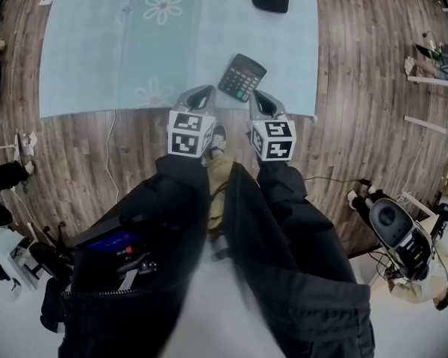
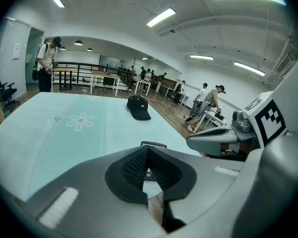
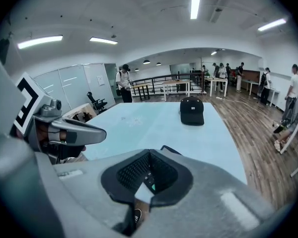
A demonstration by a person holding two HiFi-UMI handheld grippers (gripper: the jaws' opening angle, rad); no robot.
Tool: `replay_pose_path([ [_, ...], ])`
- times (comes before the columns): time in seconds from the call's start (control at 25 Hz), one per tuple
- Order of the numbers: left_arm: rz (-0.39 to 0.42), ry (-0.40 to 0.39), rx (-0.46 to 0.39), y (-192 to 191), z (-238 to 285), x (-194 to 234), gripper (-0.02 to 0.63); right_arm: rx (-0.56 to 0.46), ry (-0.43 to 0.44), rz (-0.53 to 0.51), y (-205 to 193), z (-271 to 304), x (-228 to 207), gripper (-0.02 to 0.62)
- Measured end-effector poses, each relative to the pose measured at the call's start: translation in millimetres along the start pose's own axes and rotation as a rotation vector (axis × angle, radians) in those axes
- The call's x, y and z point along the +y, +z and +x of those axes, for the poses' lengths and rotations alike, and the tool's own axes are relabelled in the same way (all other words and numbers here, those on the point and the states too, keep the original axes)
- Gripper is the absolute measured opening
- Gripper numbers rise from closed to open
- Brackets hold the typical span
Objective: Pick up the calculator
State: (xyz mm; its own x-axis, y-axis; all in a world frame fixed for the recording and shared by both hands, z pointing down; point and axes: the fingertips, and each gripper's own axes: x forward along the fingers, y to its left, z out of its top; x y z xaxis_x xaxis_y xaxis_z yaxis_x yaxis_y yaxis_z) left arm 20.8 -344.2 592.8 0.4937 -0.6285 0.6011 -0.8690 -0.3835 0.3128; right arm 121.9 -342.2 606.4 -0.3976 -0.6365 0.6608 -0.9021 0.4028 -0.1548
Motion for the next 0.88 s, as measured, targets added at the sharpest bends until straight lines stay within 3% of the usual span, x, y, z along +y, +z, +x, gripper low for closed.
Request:
replay_pose_path([
  [0.28,0.006,-0.011,0.029,1,6,-7,0.002,0.018,-0.005,0.014,-8,9,-17,0.0],
  [0.48,0.014,-0.005,0.06,0,35,7,0.002,0.047,-0.054,0.002,-16,42,-49,0.0],
  [0.88,0.024,0.007,0.117,-9,57,20,0.002,0.097,-0.072,-0.005,-36,83,-77,0.005],
])
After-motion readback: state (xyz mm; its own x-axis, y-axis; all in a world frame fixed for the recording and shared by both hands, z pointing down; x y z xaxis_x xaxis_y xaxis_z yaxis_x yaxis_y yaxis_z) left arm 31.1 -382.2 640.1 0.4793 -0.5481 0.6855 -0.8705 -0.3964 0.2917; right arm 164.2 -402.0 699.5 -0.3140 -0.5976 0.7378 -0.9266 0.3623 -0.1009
